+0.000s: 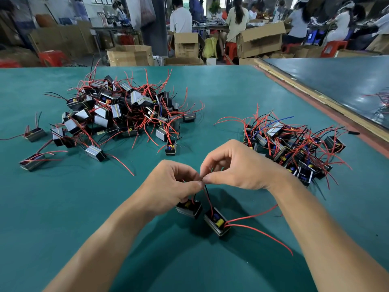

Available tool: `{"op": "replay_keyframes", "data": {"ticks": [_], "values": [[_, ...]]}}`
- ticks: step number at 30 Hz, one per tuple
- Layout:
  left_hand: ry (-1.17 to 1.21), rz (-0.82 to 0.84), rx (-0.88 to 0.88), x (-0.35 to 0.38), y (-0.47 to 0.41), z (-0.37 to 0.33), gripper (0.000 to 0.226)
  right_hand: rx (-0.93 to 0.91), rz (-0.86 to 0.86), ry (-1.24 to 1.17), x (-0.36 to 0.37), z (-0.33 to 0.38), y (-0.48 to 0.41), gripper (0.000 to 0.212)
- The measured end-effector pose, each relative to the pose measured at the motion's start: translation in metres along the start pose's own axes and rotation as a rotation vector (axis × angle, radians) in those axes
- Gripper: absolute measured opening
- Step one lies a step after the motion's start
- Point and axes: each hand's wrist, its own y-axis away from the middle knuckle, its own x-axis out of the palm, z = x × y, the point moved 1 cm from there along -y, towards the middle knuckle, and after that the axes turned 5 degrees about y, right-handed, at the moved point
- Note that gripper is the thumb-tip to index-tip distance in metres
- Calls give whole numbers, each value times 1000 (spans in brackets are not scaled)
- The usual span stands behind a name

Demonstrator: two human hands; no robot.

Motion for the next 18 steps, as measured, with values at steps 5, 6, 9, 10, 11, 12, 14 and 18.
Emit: {"op": "replay_keyframes", "data": {"ticks": [5,6,9,10,11,12,14,18], "values": [[27,47,8,0,1,-1,8,-25,9,-37,1,2,0,24],[29,55,10,0,1,-1,7,-27,10,-42,1,2,0,27],[41,74,14,0,2,-1,7,-24,7,-41,1,1,0,29],[41,77,14,0,2,-1,5,-24,7,-37,1,0,-1,28],[38,77,13,1,2,-1,6,-21,7,-29,1,-1,-1,26],[33,73,11,1,2,-1,10,-16,4,-18,1,-1,-1,23],[21,53,-1,2,1,-1,17,-2,-1,6,1,-2,-2,17],[-4,2,-29,4,0,1,23,24,-23,55,2,-2,-2,4]]}}
